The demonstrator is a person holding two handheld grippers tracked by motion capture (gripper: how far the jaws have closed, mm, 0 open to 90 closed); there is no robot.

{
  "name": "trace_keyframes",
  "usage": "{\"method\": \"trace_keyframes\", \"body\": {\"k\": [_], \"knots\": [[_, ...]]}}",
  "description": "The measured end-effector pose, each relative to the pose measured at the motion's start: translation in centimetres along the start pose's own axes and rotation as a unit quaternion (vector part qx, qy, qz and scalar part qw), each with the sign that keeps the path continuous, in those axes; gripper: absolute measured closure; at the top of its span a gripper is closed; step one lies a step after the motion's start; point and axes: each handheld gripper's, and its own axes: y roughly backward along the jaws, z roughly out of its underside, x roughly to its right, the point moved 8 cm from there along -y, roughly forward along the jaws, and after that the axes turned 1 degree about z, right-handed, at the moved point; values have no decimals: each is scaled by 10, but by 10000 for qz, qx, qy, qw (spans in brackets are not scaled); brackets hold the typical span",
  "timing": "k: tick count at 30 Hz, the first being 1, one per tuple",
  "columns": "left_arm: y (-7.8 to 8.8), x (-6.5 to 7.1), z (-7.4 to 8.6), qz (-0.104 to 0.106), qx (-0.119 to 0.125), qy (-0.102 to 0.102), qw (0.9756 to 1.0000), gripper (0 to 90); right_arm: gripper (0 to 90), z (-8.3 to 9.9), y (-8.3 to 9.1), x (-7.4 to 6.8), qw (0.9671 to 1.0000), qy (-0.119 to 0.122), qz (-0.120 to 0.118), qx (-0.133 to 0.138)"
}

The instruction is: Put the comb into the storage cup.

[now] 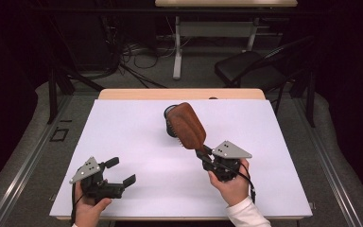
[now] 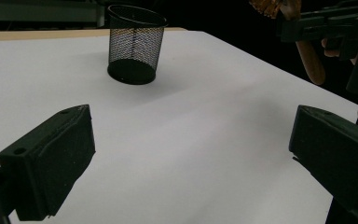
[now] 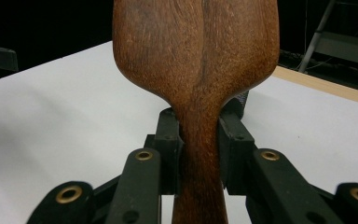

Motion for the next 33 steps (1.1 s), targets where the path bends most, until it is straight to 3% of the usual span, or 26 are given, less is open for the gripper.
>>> {"method": "trace_keyframes", "body": {"k": [22,33], "knots": [[0,-3,0,26,-17,197,9998,5,721,1,2,-2,10000,31,-54,39],[-3,-6,-12,31,98,528,9986,4,721,1,1,-3,9999,80,-75,78]]}}
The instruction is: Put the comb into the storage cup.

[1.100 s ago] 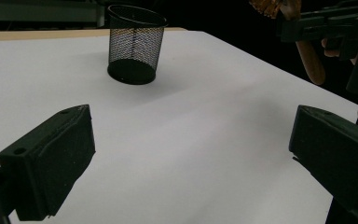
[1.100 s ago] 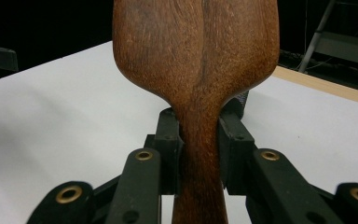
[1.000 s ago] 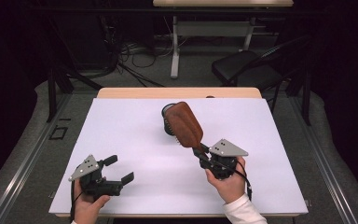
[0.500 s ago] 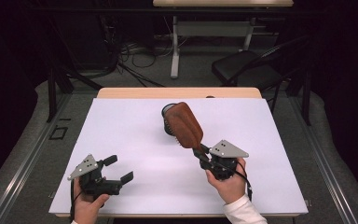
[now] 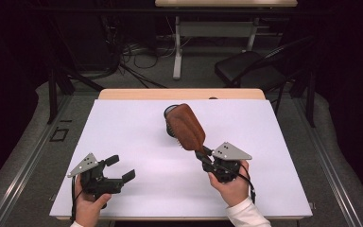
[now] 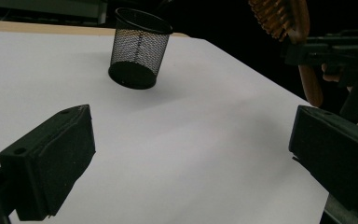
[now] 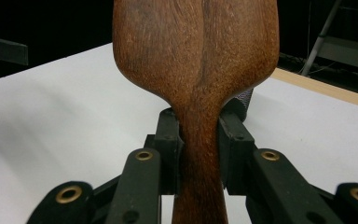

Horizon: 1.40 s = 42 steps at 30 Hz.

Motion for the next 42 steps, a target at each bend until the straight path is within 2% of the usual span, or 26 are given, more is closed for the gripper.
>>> {"method": "trace_keyframes", "body": {"k": [2,9,14,28,42], "knots": [[-1,1,-2,68,-23,63,10000,4,721,0,0,0,10000,4,2,-8],[-7,7,-11,259,-264,19,9993,4,721,-2,2,1,10000,-14,-6,33],[-14,12,-18,316,-388,-21,9987,4,721,-3,3,2,10000,-20,11,60],[-30,29,-47,552,-595,-112,9966,4,721,-3,3,0,10000,-5,7,64],[-44,42,-75,742,-683,-131,9948,5,721,-4,4,0,9999,17,7,99]]}}
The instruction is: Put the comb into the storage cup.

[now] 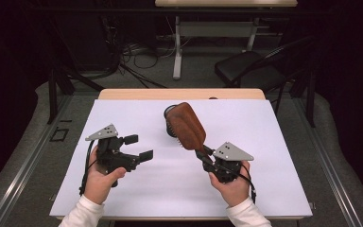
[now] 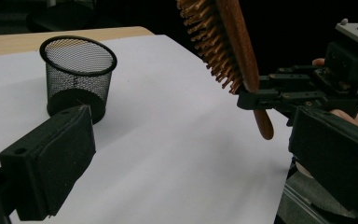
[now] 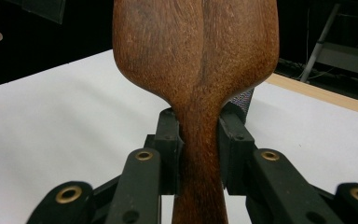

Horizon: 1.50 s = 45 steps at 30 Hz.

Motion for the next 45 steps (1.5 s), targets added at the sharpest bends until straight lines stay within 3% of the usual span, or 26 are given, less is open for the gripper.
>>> {"method": "trace_keyframes", "body": {"k": [27,36,45], "knots": [[-32,18,-42,222,-151,-65,9996,5,720,-3,2,-3,10000,37,-29,84],[-42,21,-47,277,-208,-50,9994,6,721,-4,3,-2,9999,12,-23,113],[-52,18,-50,246,-324,98,9991,12,721,-4,3,-3,9999,25,-40,112]]}}
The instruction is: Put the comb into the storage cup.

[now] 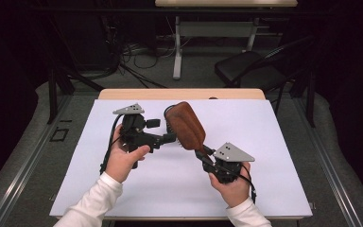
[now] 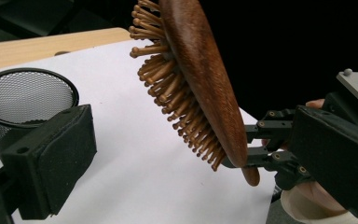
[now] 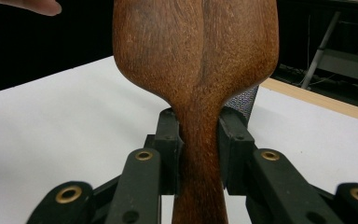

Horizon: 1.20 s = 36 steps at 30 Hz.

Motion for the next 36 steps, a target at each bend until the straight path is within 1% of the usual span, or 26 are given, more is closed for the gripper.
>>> {"method": "trace_keyframes", "body": {"k": [3,6,8,15,20,23,29,36], "knots": [[-4,-3,-2,44,-44,169,9998,23,721,0,0,0,10000,-7,-13,-3],[-8,-4,-4,144,-79,354,9992,30,721,0,0,0,10000,-9,-15,-12],[-10,-5,-5,172,-73,407,9990,35,721,0,0,0,10000,-4,-14,2],[-17,-4,-7,207,-127,412,9989,52,721,-1,0,-1,10000,-7,-11,16],[-22,-1,-9,249,-144,428,9987,80,721,0,0,-3,10000,21,-34,-2],[-26,1,-9,290,-190,369,9987,92,721,0,0,-4,10000,34,-46,-1],[-31,6,-11,333,-226,331,9986,128,721,-1,0,-4,10000,37,-54,18],[-36,8,-12,376,-211,381,9983,149,721,-1,0,-6,9999,78,-63,30]]}}
